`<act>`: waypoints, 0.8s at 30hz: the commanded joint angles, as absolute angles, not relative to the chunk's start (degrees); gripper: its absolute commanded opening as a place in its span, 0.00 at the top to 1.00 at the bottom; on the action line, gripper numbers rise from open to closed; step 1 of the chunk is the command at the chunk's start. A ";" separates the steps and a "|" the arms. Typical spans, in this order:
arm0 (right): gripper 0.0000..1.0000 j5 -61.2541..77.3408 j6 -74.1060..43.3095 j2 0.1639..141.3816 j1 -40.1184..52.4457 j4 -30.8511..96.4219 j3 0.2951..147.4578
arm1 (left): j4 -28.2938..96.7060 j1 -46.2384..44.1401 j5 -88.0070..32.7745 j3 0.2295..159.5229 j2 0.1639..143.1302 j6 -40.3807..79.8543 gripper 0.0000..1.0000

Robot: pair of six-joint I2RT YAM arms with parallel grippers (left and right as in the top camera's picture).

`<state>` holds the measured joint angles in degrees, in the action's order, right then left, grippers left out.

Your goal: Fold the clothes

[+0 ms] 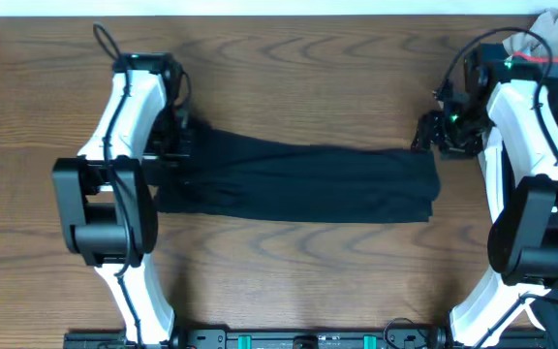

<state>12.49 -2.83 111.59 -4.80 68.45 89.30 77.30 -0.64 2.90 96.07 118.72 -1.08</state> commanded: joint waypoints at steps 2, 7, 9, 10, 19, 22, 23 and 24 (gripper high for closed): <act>0.34 11.18 -4.23 111.39 -6.61 65.67 84.86 | 77.54 2.37 6.15 96.23 117.49 1.85 0.59; 0.34 16.86 -1.10 111.39 -6.79 61.25 80.14 | 76.55 3.44 4.71 96.23 117.49 1.85 0.36; 0.34 17.50 -1.13 111.39 -6.68 59.18 78.54 | 75.50 3.42 4.54 96.23 117.49 1.85 0.36; 0.34 17.43 -1.23 111.39 -6.68 57.98 77.80 | 74.74 3.42 4.01 96.23 117.49 1.83 0.35; 0.52 17.39 -6.72 111.48 -6.68 46.83 69.47 | 61.14 3.42 -13.06 95.72 117.75 -4.34 0.46; 0.58 17.43 -7.68 111.55 -6.61 43.38 66.00 | 57.84 3.42 -13.10 94.30 118.02 -4.54 0.56; 0.62 17.43 -7.68 111.55 -6.57 41.95 64.75 | 57.04 3.42 -13.10 93.60 118.13 -4.86 0.61; 0.66 17.34 -7.68 111.55 -6.55 40.99 63.86 | 56.40 3.42 -13.13 92.84 118.37 -5.65 0.66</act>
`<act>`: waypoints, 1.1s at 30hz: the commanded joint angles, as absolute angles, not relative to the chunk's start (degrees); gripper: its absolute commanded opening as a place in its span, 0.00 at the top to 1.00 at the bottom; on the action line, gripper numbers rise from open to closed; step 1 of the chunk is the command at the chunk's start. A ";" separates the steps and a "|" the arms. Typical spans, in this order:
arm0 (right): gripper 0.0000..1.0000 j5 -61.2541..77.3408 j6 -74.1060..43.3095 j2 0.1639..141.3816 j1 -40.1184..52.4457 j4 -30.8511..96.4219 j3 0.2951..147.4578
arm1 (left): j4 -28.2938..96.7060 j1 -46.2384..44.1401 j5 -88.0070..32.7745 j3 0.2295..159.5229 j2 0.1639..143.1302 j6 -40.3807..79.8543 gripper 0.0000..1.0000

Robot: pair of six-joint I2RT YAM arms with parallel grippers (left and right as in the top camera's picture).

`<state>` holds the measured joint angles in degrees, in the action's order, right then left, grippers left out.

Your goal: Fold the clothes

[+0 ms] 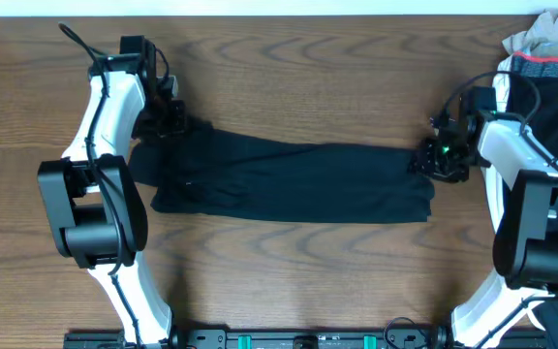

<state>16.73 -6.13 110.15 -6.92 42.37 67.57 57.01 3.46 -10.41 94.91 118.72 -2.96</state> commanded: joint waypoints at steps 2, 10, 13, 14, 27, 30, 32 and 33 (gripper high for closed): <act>0.80 16.27 -7.70 111.55 -6.57 40.56 63.29 | 55.75 3.42 -13.13 91.57 118.85 -6.81 0.74; 0.99 3.22 -11.60 111.53 -7.55 42.59 63.66 | 46.92 3.60 -12.36 80.95 119.96 -8.10 0.94; 0.99 3.25 -11.81 111.53 -8.49 42.74 63.68 | 44.86 4.14 -7.77 79.15 119.96 -5.34 0.94; 0.99 3.25 -12.10 111.53 -8.73 42.92 63.75 | 44.66 4.47 -6.92 79.24 119.96 -4.80 0.94; 0.54 18.63 -6.57 109.27 -12.67 45.43 67.57 | 52.14 7.18 -12.49 89.06 109.23 -2.70 0.28; 0.36 19.73 -6.55 108.84 -14.44 46.96 68.25 | 54.17 7.16 -12.49 89.41 103.72 -2.70 0.24; 0.28 20.32 -5.61 108.88 -15.35 47.68 68.10 | 56.01 7.16 -12.73 89.41 100.20 -2.68 0.22; 0.24 20.43 -5.06 108.88 -15.64 47.79 67.77 | 57.01 7.16 -13.13 89.41 98.39 -2.68 0.22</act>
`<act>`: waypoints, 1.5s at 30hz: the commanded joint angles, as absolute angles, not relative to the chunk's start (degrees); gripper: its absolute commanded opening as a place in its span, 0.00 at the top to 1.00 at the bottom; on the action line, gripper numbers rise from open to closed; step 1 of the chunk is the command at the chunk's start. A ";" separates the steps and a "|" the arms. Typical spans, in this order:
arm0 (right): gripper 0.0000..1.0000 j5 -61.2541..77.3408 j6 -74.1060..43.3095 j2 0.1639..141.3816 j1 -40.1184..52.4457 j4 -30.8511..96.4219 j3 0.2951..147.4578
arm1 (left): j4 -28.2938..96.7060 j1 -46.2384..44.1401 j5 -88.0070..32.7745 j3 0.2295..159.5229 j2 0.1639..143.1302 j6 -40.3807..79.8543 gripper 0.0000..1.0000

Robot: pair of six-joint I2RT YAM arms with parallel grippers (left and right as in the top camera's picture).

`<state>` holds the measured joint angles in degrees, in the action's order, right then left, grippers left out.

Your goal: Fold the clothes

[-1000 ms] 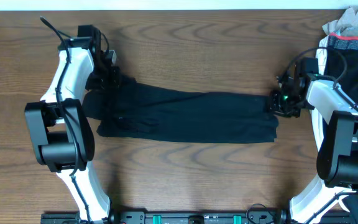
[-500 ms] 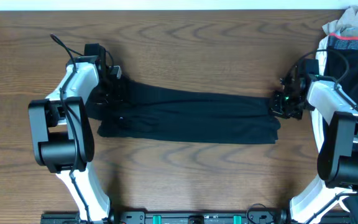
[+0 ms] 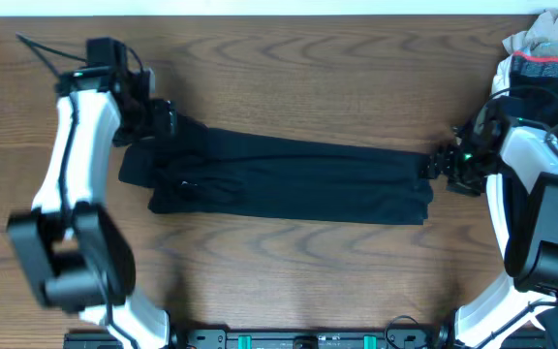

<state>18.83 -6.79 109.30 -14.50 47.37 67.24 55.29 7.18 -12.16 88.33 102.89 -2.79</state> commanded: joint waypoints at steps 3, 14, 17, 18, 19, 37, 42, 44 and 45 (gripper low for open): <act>0.20 24.38 -3.90 109.03 -15.42 47.18 66.74 | 59.96 7.16 -13.08 89.41 93.06 -2.24 0.21; 0.51 27.94 0.32 109.73 -5.76 46.92 62.76 | 65.19 7.16 -13.08 89.38 77.25 -2.28 0.20; 0.85 27.24 0.03 109.71 -4.43 46.89 62.87 | 66.30 7.16 -13.04 89.38 75.07 -2.31 0.20; 0.91 27.24 -0.08 109.71 -4.43 46.92 62.98 | 66.65 7.16 -13.02 89.38 74.65 -2.50 0.20; 0.96 27.24 -0.16 109.65 -4.54 47.00 63.16 | 66.98 7.16 -12.97 89.38 74.32 -2.76 0.20; 0.99 12.29 -3.14 92.82 -16.38 57.49 76.88 | 67.68 7.18 -12.40 89.38 73.95 -2.92 0.20; 0.99 18.41 -3.14 91.81 -13.65 58.02 77.36 | 67.66 7.18 -12.43 89.38 73.95 -2.92 0.20; 0.99 18.87 -3.60 91.88 -10.57 58.08 77.36 | 67.66 7.18 -12.43 89.38 73.95 -2.92 0.20; 0.99 18.87 -4.45 91.88 -8.93 58.06 77.36 | 67.66 7.18 -12.43 89.38 73.95 -2.90 0.20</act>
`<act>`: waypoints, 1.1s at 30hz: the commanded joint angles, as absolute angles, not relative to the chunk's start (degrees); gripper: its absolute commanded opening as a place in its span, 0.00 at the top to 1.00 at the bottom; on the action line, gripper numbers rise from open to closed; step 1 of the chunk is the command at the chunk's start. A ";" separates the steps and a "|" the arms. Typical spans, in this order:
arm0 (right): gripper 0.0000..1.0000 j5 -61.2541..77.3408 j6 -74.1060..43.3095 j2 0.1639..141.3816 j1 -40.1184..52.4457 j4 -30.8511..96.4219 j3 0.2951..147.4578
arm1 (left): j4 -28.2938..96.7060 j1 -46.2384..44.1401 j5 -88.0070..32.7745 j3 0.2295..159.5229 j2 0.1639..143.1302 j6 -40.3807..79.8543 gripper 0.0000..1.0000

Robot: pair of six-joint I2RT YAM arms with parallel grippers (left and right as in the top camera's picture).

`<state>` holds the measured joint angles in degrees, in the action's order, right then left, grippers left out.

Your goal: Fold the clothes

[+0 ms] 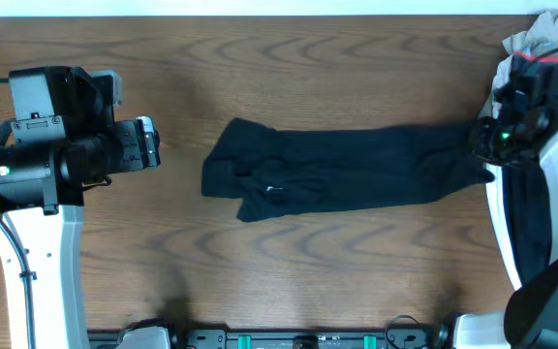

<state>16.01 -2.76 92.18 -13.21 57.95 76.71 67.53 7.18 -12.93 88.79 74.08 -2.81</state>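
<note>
A black garment (347, 167), folded into a long band, lies across the middle of the wooden table, its left end bunched and rumpled. My right gripper (482, 145) is at the band's right end and looks shut on the cloth there. Well left of the garment, with bare wood between them, my left gripper (149, 145) points at it with nothing in its fingers and appears open.
A pile of other clothes (536, 44), grey and dark with a red trim, sits at the far right corner behind the right arm. The table's far edge (279, 14) runs along the top. The arm bases stand at the front corners.
The garment has shifted to the right, with my right gripper still on its right end. My left gripper has let go of the left end, now crumpled, and stands farther left.
Both grippers were at the far corners of the black band, left and right. Over the two later moments they stood farther apart and the band lay longer and flatter. Now the left has let go and the band lies farther right, held by the right.
</note>
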 commanded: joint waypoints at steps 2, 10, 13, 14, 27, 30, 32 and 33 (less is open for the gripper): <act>0.99 18.90 -7.53 91.94 -4.51 57.63 77.36 | 67.68 7.16 -12.43 89.38 73.95 -2.90 0.20; 0.99 18.20 -18.87 95.46 13.63 50.13 77.34 | 67.68 7.16 -12.45 89.38 73.95 -2.85 0.20; 0.99 18.26 -21.87 98.98 18.15 48.01 77.34 | 67.70 7.16 -12.43 89.38 73.95 -2.87 0.20; 0.99 18.50 -22.74 100.40 19.53 47.24 77.34 | 67.70 7.16 -12.45 89.38 73.95 -2.87 0.20; 0.89 24.23 -27.05 106.78 29.54 35.38 77.36 | 67.70 7.16 -12.43 89.38 73.95 -2.87 0.20; 0.55 24.38 -26.74 106.76 29.69 35.81 77.36 | 67.70 7.16 -12.45 89.38 73.95 -2.87 0.20; 0.53 26.24 -24.88 106.39 29.12 36.14 77.36 | 67.70 7.18 -12.43 89.38 73.95 -2.90 0.20; 0.55 26.98 -23.66 106.21 28.56 36.14 77.36 | 67.72 7.16 -12.43 89.38 73.95 -2.90 0.20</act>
<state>24.16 -25.56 107.13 29.30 36.07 76.75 67.53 7.18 -12.93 88.79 74.08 -2.81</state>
